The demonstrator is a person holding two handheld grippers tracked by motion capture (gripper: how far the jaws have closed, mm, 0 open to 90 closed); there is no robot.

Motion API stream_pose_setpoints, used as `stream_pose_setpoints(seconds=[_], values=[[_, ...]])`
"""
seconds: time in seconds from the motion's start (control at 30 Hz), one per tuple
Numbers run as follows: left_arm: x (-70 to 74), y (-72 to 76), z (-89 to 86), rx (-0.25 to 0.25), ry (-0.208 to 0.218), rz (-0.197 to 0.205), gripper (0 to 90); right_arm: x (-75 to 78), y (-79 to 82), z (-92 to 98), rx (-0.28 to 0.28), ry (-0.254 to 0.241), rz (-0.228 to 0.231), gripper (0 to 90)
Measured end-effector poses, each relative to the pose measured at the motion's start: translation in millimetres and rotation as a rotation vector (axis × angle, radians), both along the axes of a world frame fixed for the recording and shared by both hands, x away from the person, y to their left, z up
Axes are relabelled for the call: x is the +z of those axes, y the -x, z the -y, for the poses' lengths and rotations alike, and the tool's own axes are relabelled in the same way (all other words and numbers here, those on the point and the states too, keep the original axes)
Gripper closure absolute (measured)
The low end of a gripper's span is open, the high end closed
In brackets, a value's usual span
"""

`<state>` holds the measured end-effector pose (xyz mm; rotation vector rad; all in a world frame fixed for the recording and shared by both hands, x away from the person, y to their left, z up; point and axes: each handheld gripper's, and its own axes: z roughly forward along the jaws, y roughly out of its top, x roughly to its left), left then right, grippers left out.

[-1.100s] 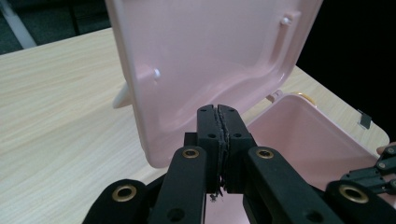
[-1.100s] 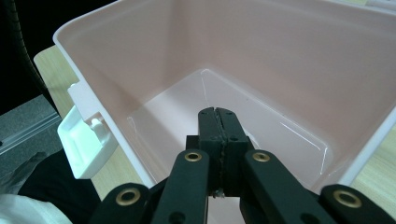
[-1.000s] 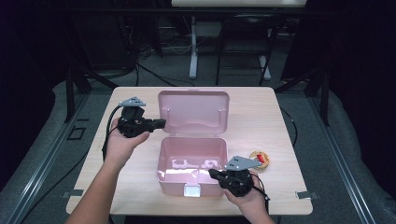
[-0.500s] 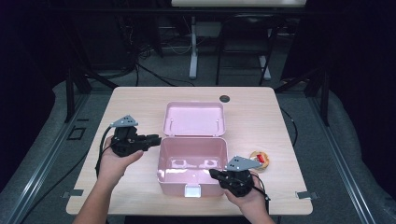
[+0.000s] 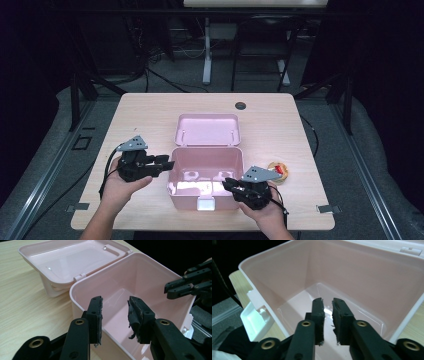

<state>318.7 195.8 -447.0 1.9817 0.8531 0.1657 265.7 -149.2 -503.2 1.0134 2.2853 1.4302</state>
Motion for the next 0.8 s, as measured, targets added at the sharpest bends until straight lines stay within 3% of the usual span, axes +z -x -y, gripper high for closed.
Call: stream_pose_setpoints(seconds=[0.17, 0.53, 0.63, 0.8], values=[[-2.4, 0.5, -1.2, 0.003, 0.009, -0.008, 61.4, 11.8, 3.9, 3.7, -0.004, -0.033, 0.039, 72.5], [1.2, 1.4, -5.8, 0.011, 0.026, 0.001, 57.7, 33.3, 1.4, 24.1, -0.018, -0.081, 0.033, 56.5], [0.6, 1.6, -6.5, 0.02, 0.029, -0.003, 56.9, 37.4, -0.1, 32.2, -0.043, -0.094, 0.071, 54.0], [-0.3, 2.9, -7.8, 0.022, 0.02, -0.013, 55.2, 41.4, -3.5, 43.5, -0.061, -0.103, 0.051, 50.1]])
